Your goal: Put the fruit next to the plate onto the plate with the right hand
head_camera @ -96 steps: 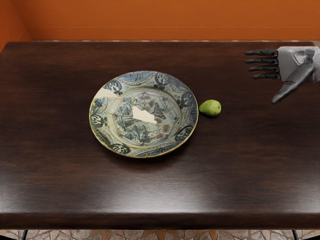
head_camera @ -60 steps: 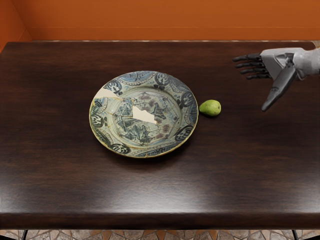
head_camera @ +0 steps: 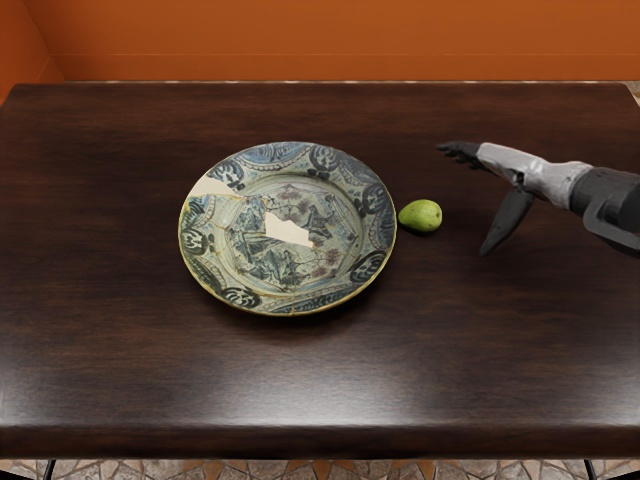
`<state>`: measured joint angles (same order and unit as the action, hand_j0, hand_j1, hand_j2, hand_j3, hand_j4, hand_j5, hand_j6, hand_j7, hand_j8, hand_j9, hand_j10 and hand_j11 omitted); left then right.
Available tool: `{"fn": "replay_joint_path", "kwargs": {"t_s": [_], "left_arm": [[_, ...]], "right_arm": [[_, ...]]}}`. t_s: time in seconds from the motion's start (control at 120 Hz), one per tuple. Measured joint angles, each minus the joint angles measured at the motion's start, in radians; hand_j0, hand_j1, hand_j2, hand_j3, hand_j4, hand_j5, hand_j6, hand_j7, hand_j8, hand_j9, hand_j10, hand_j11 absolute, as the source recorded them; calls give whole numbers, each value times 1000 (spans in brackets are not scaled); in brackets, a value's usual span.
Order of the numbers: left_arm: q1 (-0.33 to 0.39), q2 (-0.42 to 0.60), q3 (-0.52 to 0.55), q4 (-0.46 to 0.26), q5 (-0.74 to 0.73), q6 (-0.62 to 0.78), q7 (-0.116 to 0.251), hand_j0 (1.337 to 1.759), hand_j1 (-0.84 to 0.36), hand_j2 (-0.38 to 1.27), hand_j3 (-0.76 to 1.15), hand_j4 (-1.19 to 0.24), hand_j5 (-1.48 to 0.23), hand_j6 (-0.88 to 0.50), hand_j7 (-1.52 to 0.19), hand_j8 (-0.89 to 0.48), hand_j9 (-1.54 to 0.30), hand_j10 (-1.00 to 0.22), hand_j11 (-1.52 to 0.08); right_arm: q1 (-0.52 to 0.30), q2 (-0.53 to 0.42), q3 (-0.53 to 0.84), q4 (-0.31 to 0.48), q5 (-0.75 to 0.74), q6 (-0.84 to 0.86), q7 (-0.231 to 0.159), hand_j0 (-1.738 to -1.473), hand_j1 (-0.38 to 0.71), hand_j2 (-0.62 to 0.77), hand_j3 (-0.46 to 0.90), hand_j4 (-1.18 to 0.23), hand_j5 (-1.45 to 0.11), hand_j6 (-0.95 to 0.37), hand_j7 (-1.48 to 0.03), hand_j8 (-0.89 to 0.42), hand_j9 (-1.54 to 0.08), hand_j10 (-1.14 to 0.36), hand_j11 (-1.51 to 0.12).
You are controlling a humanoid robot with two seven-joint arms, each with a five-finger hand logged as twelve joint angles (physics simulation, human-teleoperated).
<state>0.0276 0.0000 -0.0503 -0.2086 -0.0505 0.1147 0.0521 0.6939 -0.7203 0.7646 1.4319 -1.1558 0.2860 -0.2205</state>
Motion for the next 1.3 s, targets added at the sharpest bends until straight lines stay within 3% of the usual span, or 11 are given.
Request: {"fn": "replay_joint_path", "kwargs": {"t_s": [0.283,0.958,1.3], "left_arm": [[0,0,0,0,0,0,0,1658,349,0,0,0,0,0,0,0,0,0,0],[0,0,0,0,0,0,0,1658,349,0,0,0,0,0,0,0,0,0,0],[0,0,0,0,0,0,0,1658,349,0,0,0,0,0,0,0,0,0,0]], "right_arm": [[-13,57,-126,-18,-94,-252,23,-1658,-193,-24,0,-134,-171,-136,-171,-135,-171,-134,-171],[-10,221,-252,-123,-140,-518,15,-1658,49,-64,0,-336,-434,-337,-434,-336,-434,-335,-434],[-12,248,-273,-142,-140,-562,13,-1658,163,-83,0,-429,-556,-430,-556,-430,-556,-429,-556]]}}
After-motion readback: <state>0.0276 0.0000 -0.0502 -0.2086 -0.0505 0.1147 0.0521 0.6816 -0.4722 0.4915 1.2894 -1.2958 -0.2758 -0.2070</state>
